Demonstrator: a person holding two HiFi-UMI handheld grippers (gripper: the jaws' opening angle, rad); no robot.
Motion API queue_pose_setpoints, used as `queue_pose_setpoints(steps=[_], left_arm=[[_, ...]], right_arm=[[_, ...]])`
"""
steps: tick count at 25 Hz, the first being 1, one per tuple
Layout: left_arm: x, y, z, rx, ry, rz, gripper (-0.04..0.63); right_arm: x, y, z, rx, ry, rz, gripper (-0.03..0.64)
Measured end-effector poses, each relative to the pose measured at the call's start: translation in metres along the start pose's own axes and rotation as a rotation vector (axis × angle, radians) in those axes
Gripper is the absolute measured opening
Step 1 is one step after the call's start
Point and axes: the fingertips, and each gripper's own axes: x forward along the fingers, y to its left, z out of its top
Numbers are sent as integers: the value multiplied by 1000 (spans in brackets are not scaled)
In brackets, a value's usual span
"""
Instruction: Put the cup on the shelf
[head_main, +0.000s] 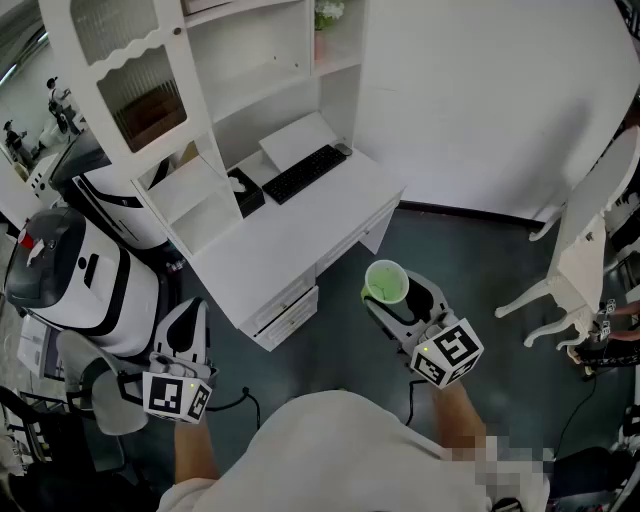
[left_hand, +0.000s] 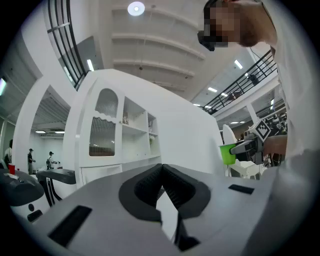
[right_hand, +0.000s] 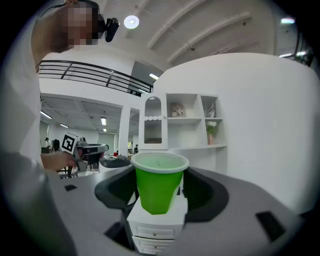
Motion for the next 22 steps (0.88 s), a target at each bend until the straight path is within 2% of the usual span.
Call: queue_pose_setpoints(steps=[14, 22], left_arm=[[10, -14, -3, -1, 13, 6, 2], [27, -32, -4, 5, 23, 25, 2]], right_arm=[[-5, -13, -2, 1, 1, 15, 299], [-12, -40, -3, 20, -13, 27, 298]])
